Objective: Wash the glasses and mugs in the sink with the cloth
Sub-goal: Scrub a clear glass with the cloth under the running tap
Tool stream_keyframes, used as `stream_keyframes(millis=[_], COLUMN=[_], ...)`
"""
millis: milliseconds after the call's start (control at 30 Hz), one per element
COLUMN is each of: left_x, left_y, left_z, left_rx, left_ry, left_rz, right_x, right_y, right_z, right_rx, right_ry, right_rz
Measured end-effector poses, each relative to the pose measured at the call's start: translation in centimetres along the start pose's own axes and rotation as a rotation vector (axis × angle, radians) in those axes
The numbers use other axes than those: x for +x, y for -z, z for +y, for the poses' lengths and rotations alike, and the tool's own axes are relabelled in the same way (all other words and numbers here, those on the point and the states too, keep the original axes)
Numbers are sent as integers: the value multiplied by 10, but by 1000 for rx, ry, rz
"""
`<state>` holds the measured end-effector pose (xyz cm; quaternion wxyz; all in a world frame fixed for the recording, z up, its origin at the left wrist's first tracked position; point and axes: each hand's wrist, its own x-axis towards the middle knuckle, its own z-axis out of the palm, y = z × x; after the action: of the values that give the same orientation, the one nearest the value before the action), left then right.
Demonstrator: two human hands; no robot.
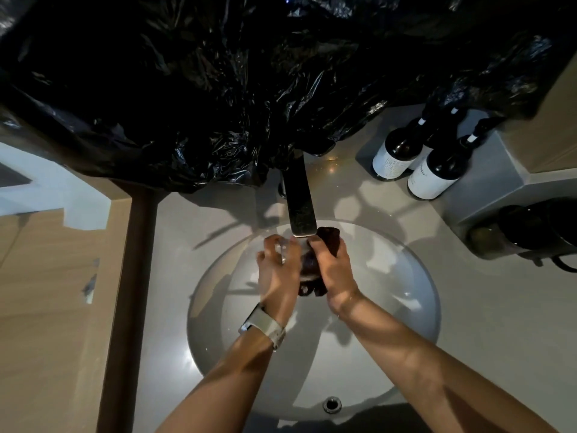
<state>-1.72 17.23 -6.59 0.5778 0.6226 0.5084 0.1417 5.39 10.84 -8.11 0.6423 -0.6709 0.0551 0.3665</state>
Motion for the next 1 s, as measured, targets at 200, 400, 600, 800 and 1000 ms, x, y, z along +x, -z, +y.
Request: stream_keyframes(millis=[200,400,600,800,1000], left_x=[0,4,15,24,26], left_y=[18,31,22,22,21], left_z=[-16,-30,-18,-14,-13], left_rx=[132,-107,-33,241,304], left_ry=[-219,-185,-253,-415,-402], left_rz=[-135,-258,-284,-295,-297], right_x=[9,8,2,-10,-21], right_y=[1,5,17,71,96], right_z=[-7,-12,-2,4,4], right_rx=[175,337,209,281,202], right_ry=[-563,-648,-459,-309,-219], right_rz=[-177,-257,-166,-159,-118])
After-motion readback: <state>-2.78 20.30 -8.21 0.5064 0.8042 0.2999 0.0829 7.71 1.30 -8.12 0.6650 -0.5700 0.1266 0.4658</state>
